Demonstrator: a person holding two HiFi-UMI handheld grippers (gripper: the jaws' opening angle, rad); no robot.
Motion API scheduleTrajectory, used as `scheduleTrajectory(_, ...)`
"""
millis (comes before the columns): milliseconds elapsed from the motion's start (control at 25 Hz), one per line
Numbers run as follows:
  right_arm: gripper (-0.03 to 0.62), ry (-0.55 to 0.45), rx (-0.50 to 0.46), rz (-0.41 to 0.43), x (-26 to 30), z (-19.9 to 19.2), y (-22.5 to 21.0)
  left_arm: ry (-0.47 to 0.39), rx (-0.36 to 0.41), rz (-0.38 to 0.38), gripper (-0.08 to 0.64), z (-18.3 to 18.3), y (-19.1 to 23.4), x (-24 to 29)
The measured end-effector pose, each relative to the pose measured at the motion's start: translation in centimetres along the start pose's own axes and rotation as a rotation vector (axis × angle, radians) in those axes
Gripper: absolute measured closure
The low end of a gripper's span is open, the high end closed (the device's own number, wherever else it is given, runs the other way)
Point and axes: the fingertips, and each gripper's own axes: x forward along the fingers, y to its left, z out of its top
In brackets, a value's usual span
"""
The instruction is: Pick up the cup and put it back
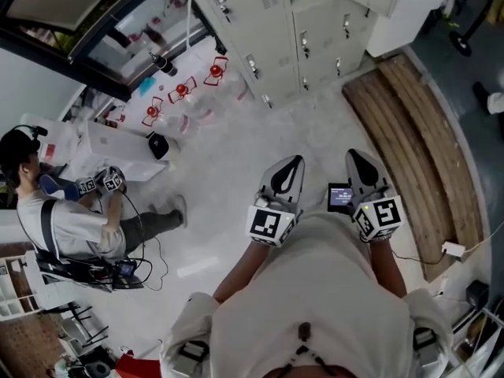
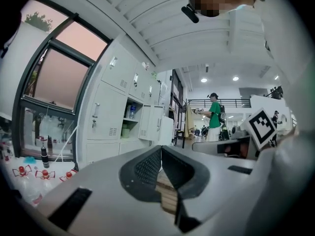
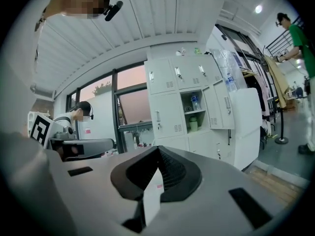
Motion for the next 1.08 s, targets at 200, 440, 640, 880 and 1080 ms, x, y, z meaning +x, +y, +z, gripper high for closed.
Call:
scheduleTrajectory(200, 0.568, -0.020, 0.045, -0.031, -0.2, -1.8, 9.3, 0.064, -0.016, -0.019, 0.551, -2.1, 3.6, -8.4)
scheduleTrajectory(440, 0.568, 0.032, 0.035, -0.065, -4.1, -4.8, 17.2, 0.066, -0.041, -0.075, 0.551, -3.7, 3.6, -15.5)
scheduleTrajectory(640, 0.568, 0.046, 0.011, -0.121, -7.0, -5.1, 18.5, 0.056, -0.058, -0.121, 0.551, -3.8, 2.2, -17.8)
scheduleTrajectory(880, 0.568, 0.058, 0.003, -0.142, -10.7, -5.5, 19.2, 0.039, -0.043, -0.132, 0.551, -3.6, 0.3, -18.6)
scheduleTrajectory(1080, 0.568, 0.061, -0.021, -0.116, -13.1, -6.8, 20.4, 0.021, -0.014, -0.101, 0.551, -4.0, -0.1, -19.8)
